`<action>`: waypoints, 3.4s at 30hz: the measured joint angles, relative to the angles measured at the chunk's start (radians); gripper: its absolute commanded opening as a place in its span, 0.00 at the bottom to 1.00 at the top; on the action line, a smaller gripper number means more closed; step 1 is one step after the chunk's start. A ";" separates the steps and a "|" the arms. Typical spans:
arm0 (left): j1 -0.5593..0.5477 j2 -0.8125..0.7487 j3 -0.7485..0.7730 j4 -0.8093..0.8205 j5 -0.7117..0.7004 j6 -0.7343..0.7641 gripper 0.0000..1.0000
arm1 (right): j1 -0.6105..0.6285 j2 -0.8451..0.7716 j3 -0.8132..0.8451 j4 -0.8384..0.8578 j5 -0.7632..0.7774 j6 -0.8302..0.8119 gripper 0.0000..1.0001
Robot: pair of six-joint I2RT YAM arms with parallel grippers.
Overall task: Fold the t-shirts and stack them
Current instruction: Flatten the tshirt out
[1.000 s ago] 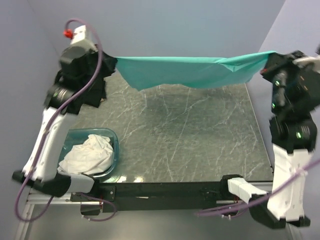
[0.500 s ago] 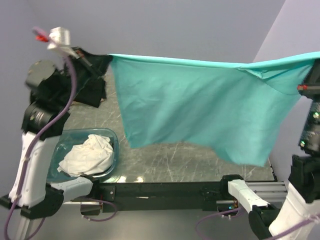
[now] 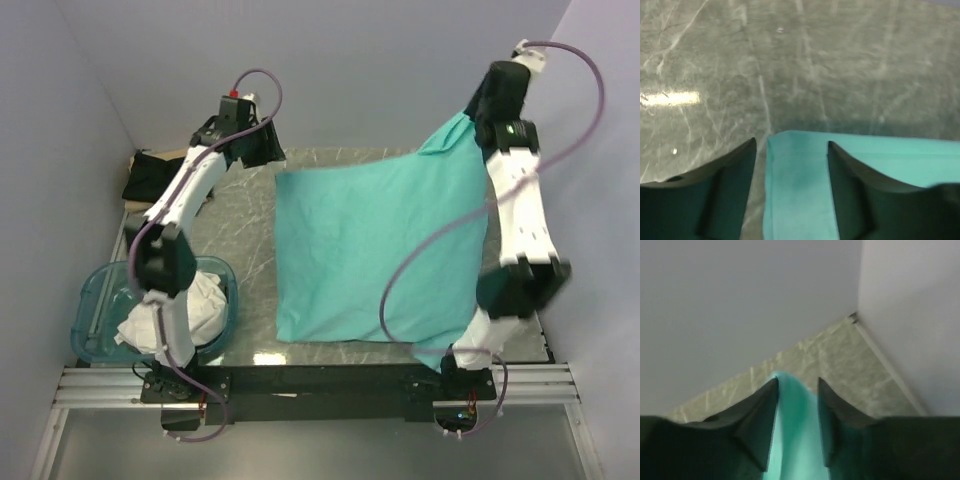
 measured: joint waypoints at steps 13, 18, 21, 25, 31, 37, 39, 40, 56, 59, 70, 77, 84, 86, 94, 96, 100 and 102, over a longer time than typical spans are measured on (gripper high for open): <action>0.009 0.051 -0.056 -0.053 0.018 -0.109 0.83 | -0.031 0.130 -0.167 -0.227 -0.227 0.092 0.90; -0.060 -0.087 -0.253 -0.001 0.021 -0.191 0.83 | -0.030 -0.108 -0.438 -0.161 -0.267 0.109 0.90; -0.103 -0.097 -0.324 0.035 0.046 -0.240 0.83 | -0.030 -0.181 -0.570 -0.129 -0.282 0.119 0.89; -0.151 -0.062 -0.353 0.049 0.079 -0.273 0.84 | -0.030 -0.198 -0.717 -0.091 -0.310 0.135 0.89; -0.188 0.003 -0.400 0.116 0.167 -0.313 0.84 | -0.030 -0.198 -0.865 -0.072 -0.360 0.158 0.88; -0.178 0.091 -0.410 0.106 0.214 -0.310 0.84 | -0.030 -0.179 -0.892 -0.045 -0.407 0.181 0.86; -0.165 0.135 -0.386 0.086 0.227 -0.293 0.83 | -0.030 -0.156 -0.894 -0.036 -0.419 0.188 0.86; -0.155 0.164 -0.365 0.072 0.233 -0.283 0.83 | -0.030 -0.140 -0.894 -0.032 -0.426 0.195 0.85; 0.062 0.428 0.002 -0.055 0.371 -0.160 0.82 | 0.029 0.177 -0.688 -0.056 -0.435 0.261 0.84; 0.077 0.506 0.127 -0.070 0.414 -0.145 0.81 | 0.051 0.245 -0.616 -0.065 -0.434 0.268 0.83; 0.166 0.600 0.203 0.074 0.613 -0.152 0.82 | 0.071 0.471 -0.322 -0.168 -0.444 0.310 0.83; 0.179 0.604 0.203 0.174 0.627 -0.142 0.83 | 0.071 0.593 -0.118 -0.251 -0.460 0.318 0.83; 0.178 0.601 0.203 0.207 0.627 -0.135 0.83 | 0.071 0.634 -0.039 -0.284 -0.473 0.316 0.83; 0.178 0.590 0.200 0.213 0.626 -0.135 0.83 | 0.071 0.633 -0.039 -0.281 -0.485 0.311 0.83; 0.177 0.414 0.148 0.202 0.608 -0.090 0.83 | 0.071 0.578 -0.064 -0.270 -0.488 0.262 0.83; 0.175 0.349 0.120 0.188 0.588 -0.066 0.82 | 0.071 0.523 -0.105 -0.266 -0.488 0.256 0.83; 0.159 0.246 0.037 0.139 0.530 -0.009 0.82 | 0.072 0.390 -0.218 -0.243 -0.486 0.248 0.83; 0.142 0.209 -0.030 0.118 0.499 0.014 0.82 | 0.072 0.319 -0.301 -0.228 -0.487 0.248 0.83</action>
